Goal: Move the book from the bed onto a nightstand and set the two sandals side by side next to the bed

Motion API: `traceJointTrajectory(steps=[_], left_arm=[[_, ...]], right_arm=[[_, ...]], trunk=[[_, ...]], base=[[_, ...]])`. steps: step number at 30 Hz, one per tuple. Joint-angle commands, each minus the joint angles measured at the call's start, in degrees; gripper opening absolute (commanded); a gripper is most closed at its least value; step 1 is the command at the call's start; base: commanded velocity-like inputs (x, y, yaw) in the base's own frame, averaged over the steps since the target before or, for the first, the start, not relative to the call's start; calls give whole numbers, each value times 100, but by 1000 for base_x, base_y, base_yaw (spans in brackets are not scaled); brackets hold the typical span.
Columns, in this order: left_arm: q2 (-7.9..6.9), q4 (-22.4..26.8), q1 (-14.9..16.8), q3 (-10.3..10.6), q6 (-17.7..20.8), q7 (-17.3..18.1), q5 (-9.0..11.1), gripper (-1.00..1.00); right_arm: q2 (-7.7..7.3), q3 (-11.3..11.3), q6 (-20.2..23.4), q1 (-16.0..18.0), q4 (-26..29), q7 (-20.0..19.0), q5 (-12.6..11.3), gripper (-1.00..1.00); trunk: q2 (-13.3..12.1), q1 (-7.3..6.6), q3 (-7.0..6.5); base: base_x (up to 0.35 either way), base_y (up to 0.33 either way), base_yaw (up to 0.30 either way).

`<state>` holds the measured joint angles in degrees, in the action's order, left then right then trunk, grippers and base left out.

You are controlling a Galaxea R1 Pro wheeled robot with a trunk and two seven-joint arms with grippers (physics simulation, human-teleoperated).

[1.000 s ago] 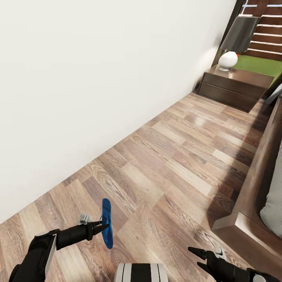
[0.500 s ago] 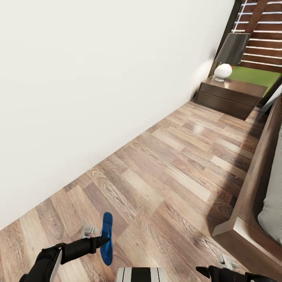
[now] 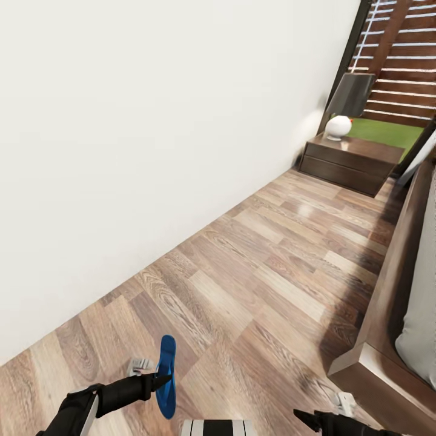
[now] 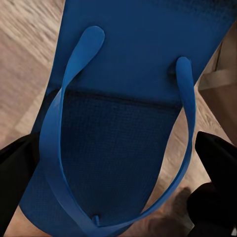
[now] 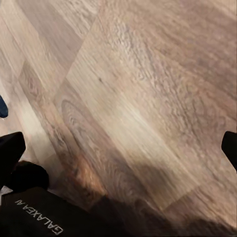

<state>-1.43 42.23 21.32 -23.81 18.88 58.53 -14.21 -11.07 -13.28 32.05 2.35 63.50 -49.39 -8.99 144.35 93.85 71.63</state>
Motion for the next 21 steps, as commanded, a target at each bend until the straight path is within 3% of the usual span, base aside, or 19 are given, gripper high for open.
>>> traceJointTrajectory(steps=[1, 2, 6, 13, 21], left_arm=[[6, 6, 4, -27, 55, 46, -38, -100], [5, 6, 4, -27, 55, 48, -38, -100], [3, -14, 4, -27, 55, 45, -34, -100], [8, -376, 4, -20, -198, -60, -46, -100], [20, -877, 4, 6, -418, -360, -39, -100]], right_arm=[[-1, -5, 28, 2, -117, -488, -40, 100], [0, -9, 22, 2, -249, -843, -41, 100], [18, -22, -19, 2, -747, -1310, -36, 100], [12, -34, -188, 2, -1797, -1410, -26, 100], [0, -35, -556, 2, -1991, -1425, -30, 100]], trunk=[[0, -3, -19], [-1, -6, -41], [-7, -16, -129], [-16, -34, -284], [-27, -55, -462]], base=[[0, 0, 0], [0, 0, 0], [0, 0, 0], [0, 0, 0], [0, 0, 0]])
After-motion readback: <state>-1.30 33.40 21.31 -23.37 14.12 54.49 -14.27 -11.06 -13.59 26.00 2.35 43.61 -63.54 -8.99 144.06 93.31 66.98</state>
